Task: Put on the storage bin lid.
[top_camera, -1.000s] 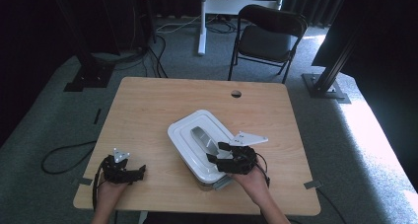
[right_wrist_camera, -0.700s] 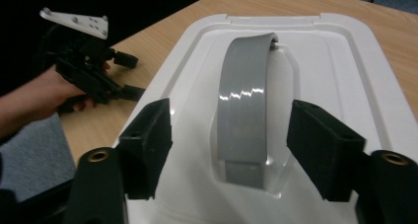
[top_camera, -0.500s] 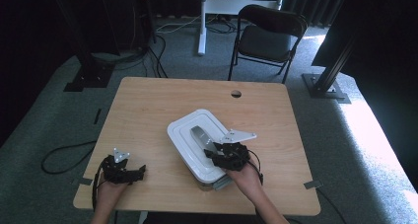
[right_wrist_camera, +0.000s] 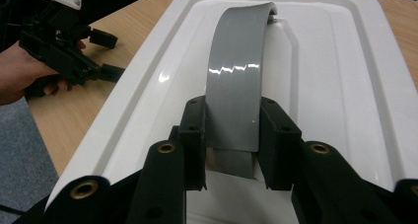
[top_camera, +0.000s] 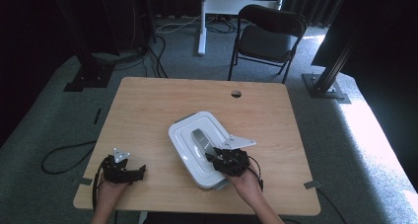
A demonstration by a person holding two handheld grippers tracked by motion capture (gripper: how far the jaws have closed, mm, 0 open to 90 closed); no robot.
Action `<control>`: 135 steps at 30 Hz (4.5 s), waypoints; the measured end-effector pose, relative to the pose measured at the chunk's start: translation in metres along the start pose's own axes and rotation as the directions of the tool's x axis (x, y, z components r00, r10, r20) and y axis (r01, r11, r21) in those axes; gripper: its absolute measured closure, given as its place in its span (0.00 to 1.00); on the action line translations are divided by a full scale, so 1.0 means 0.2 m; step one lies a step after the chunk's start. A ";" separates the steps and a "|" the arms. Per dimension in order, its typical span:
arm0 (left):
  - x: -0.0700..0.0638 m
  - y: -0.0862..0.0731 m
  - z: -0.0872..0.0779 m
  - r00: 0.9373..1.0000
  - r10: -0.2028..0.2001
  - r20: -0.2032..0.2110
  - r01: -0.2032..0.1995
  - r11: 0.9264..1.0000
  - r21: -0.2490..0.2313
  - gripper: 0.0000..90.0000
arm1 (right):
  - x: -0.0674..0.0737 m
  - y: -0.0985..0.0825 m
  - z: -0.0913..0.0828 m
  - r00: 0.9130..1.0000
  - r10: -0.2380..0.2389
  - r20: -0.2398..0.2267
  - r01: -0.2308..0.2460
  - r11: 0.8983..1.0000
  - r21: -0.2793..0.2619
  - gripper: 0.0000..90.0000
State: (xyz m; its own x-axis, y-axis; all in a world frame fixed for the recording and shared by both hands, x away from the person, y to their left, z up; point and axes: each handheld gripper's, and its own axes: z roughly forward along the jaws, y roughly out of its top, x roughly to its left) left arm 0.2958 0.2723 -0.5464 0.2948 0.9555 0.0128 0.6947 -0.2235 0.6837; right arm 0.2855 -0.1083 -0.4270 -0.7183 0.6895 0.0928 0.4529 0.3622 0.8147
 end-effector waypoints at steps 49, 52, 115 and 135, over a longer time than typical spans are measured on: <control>-0.23 0.15 0.02 0.999 0.000 0.046 0.003 0.997 -0.071 0.01 | -0.70 -0.14 -0.07 0.940 0.208 0.272 -0.179 0.975 -0.128 0.15; -0.27 0.17 0.01 0.998 0.006 0.058 -0.002 0.997 -0.079 0.01 | -0.76 -0.23 0.03 0.935 0.231 0.270 -0.213 0.973 -0.092 0.15; -0.58 0.51 0.25 0.979 0.161 0.128 -0.148 0.984 -0.101 0.01 | -0.65 -0.49 0.05 0.981 0.194 0.007 -0.193 0.978 -0.077 0.17; -0.49 0.42 0.20 0.974 0.161 0.159 -0.139 0.980 -0.142 0.01 | -0.69 -0.54 -0.04 0.975 0.171 0.141 -0.158 0.983 -0.095 0.14</control>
State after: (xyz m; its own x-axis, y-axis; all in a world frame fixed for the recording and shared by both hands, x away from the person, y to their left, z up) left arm 0.3511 0.1524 -0.5193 0.5031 0.8642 0.0068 0.5467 -0.3244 0.7720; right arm 0.3315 -0.2468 -0.5239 -0.5487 0.8227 0.1487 0.5086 0.1873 0.8404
